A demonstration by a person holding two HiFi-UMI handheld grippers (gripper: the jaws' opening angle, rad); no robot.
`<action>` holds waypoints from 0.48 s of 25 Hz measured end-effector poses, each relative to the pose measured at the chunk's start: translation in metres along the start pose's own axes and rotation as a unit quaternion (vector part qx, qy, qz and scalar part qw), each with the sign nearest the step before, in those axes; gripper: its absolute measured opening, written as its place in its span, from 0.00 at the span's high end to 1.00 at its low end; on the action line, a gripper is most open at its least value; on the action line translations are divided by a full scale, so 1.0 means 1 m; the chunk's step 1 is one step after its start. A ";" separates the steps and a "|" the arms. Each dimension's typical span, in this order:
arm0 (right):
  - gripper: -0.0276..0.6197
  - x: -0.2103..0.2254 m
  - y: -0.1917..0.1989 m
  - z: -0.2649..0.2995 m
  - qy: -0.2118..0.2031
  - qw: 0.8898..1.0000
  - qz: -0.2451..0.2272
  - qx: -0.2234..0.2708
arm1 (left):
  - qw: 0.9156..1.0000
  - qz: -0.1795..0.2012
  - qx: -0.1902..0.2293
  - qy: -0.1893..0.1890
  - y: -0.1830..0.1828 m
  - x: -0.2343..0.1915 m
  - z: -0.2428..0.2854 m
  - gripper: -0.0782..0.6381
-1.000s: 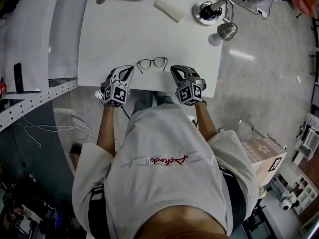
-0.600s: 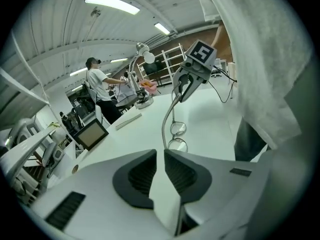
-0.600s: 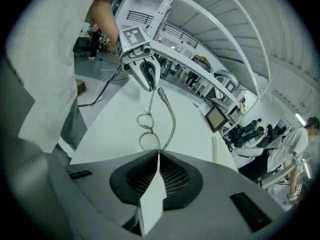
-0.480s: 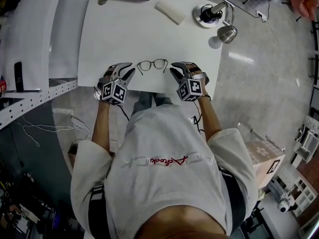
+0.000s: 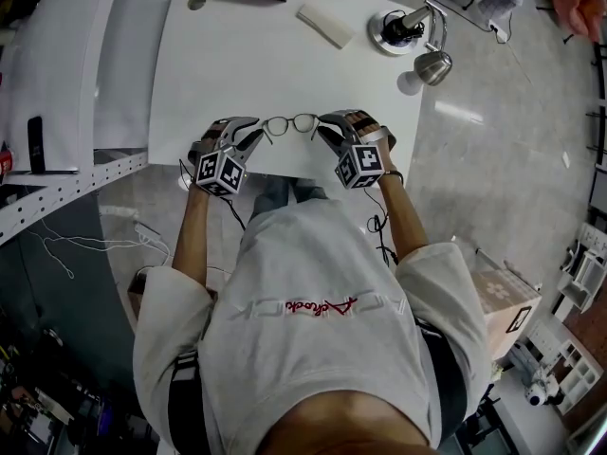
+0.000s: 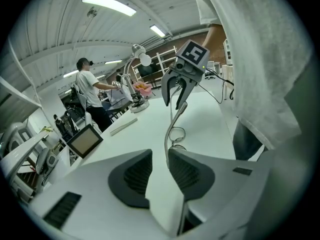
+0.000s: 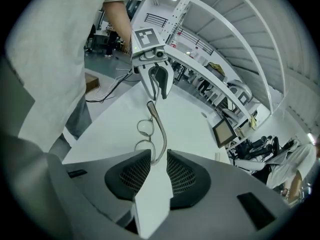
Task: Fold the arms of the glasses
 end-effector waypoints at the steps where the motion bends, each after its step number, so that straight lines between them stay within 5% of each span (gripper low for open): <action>1: 0.77 0.000 -0.001 0.000 -0.002 1.000 -0.003 0.002 | 1.000 0.001 0.000 0.002 -0.001 0.000 0.001 0.72; 12: 0.87 -0.001 -0.006 0.001 -0.010 1.000 -0.020 0.012 | 0.999 0.036 -0.003 0.022 -0.005 0.007 0.006 0.81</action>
Point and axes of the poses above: the fingertips, and each gripper's own axes: z forward along the fingers, x to its right, y out of its underside, the point moved 1 cm from there along -z, backward along the fingers, and after that the axes turned 3 degrees about -y, right-handed, at the moved point
